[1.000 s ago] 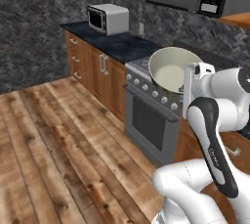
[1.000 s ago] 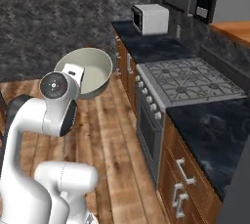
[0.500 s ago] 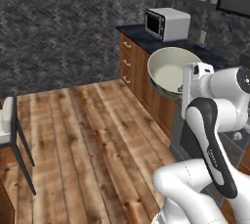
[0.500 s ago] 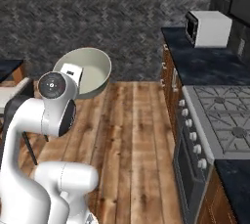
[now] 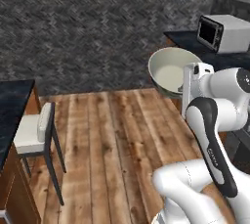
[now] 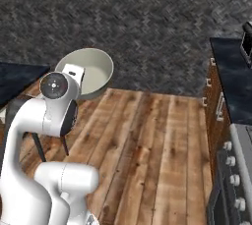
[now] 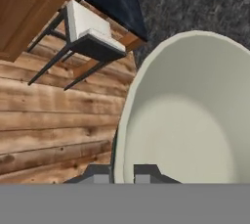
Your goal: Move the bowls from the cabinet to the plates on the dining table.
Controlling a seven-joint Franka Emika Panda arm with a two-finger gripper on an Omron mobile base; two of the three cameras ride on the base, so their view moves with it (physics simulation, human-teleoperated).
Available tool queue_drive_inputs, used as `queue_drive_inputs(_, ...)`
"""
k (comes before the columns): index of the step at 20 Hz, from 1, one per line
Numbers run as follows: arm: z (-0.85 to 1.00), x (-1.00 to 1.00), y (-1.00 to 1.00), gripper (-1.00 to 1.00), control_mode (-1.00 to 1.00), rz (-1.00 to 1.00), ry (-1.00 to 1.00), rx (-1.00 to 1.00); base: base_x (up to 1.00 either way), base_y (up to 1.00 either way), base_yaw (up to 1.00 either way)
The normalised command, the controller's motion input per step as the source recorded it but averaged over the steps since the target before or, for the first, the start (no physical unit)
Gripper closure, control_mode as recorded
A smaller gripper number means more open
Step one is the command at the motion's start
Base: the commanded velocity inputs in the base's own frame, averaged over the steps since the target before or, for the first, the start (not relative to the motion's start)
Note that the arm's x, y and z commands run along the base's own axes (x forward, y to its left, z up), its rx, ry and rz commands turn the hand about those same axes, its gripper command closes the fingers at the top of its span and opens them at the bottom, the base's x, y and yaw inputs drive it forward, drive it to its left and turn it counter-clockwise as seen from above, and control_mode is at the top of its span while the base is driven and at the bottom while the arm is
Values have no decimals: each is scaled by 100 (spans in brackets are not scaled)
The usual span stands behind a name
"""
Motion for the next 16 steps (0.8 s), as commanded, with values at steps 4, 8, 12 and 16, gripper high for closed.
queue_drive_inputs(4, 0, 0, 0, 100, 100, 0, 0, 0, 36, 64, 51)
queue_drive_inputs(8, 0, 0, 0, 100, 100, 0, 0, 0, 14, 53, 53)
queue_drive_inputs(12, 0, 0, 0, 100, 100, 0, 0, 0, 17, 15, 49)
queue_drive_inputs(16, 0, 0, 0, 100, 100, 0, 0, 0, 12, -6, 46)
